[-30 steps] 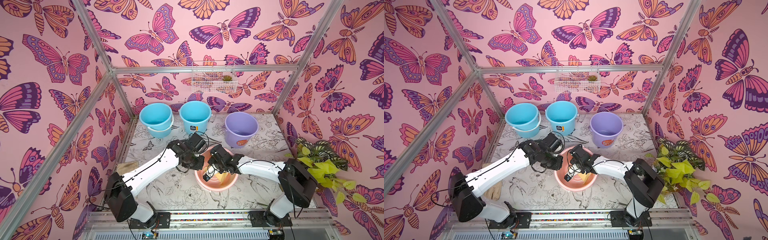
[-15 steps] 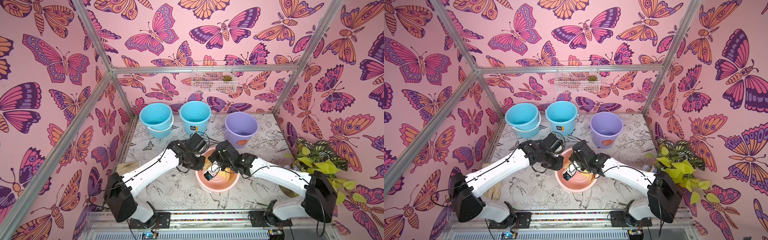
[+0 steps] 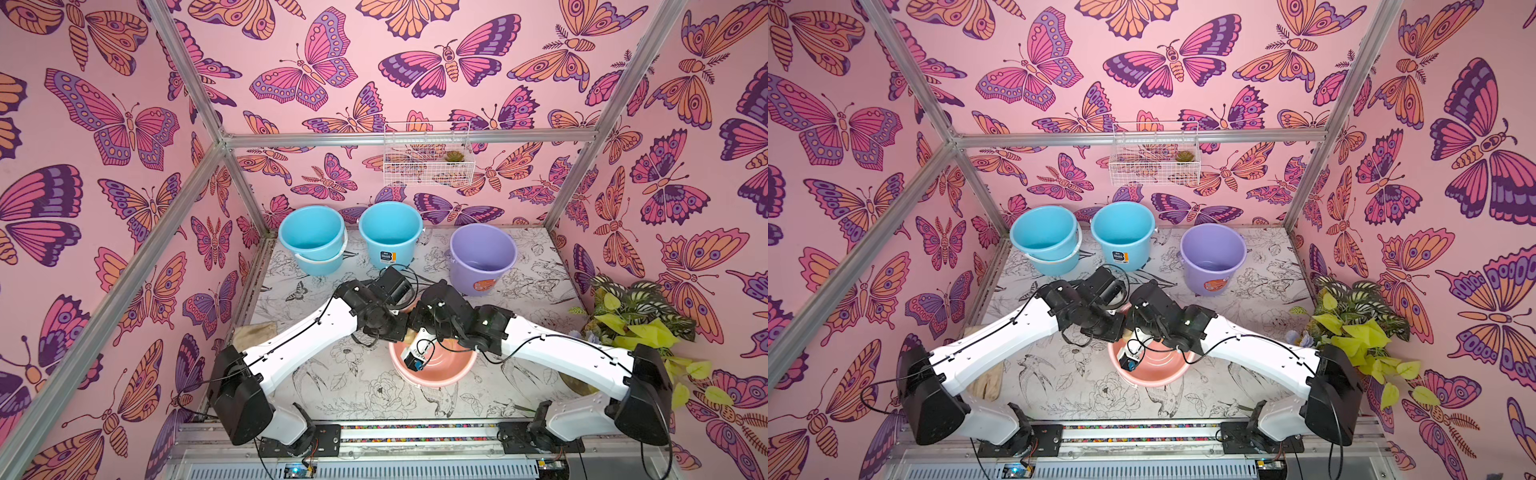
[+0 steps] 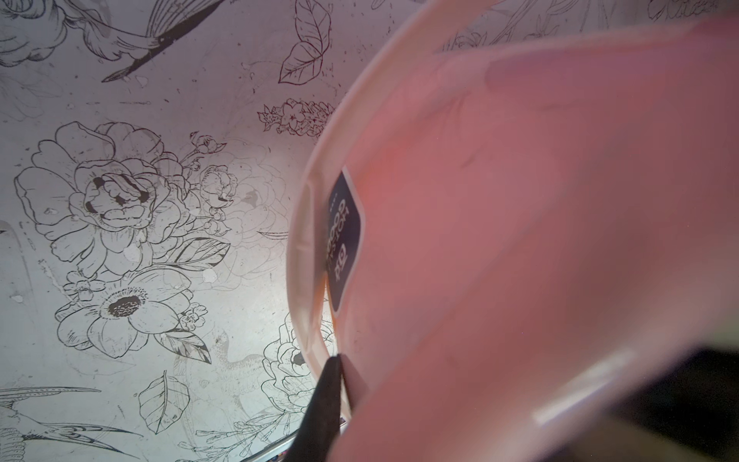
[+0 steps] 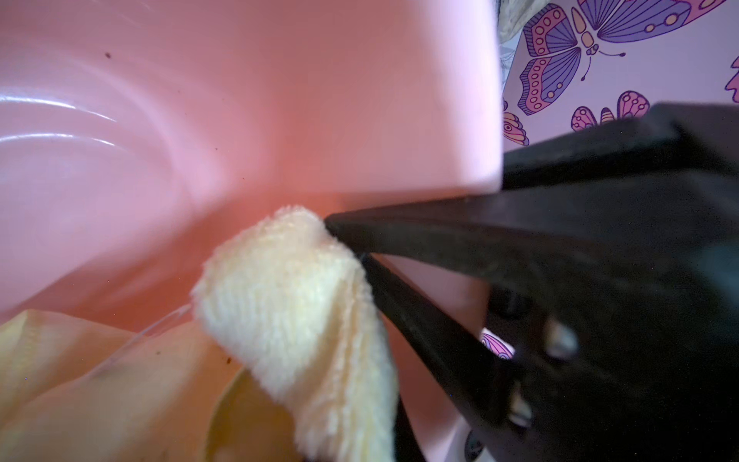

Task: Wipe the inside of the bucket with a cloth
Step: Wipe the dirt from the inside of the bucket.

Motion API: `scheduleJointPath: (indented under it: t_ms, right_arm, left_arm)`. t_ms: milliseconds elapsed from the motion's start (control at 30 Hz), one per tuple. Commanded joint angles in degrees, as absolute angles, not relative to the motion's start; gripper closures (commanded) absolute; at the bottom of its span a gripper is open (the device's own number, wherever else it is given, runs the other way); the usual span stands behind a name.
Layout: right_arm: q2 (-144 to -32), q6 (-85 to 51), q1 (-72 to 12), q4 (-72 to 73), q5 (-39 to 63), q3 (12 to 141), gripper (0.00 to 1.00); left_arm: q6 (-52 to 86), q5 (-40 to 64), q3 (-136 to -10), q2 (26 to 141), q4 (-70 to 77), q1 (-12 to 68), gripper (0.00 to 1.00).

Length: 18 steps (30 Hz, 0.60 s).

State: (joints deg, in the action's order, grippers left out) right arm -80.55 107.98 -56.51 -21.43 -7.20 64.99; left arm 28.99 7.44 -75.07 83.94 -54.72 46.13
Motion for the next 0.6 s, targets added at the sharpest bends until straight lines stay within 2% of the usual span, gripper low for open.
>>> scheduleJointPath:
  t_ms: [0, 167, 300, 433, 567]
  right_arm:
    - [-78.49, 106.01, -55.82, -25.19, -15.08, 67.01, 1.0]
    - [-74.38, 101.83, -55.34, -31.44, -23.46, 66.01, 1.0]
    - [-70.63, 98.24, -55.5, -37.97, -26.47, 65.2, 1.0]
    - [-67.8, 92.66, -56.47, -46.63, -27.08, 65.25, 1.0]
    - [-65.8, 86.11, -57.85, -57.45, -23.58, 66.15, 1.0]
  left_arm:
    - [28.91, 8.36, -74.72, 82.19, -53.44, 46.5, 1.0]
    - [29.0, 7.82, -74.14, 81.52, -53.64, 46.49, 1.0]
    - [29.26, 7.57, -73.96, 81.3, -53.63, 46.49, 1.0]
    - [29.31, 7.56, -74.33, 81.9, -53.64, 46.49, 1.0]
    - [29.21, 7.38, -75.02, 82.22, -53.62, 46.45, 1.0]
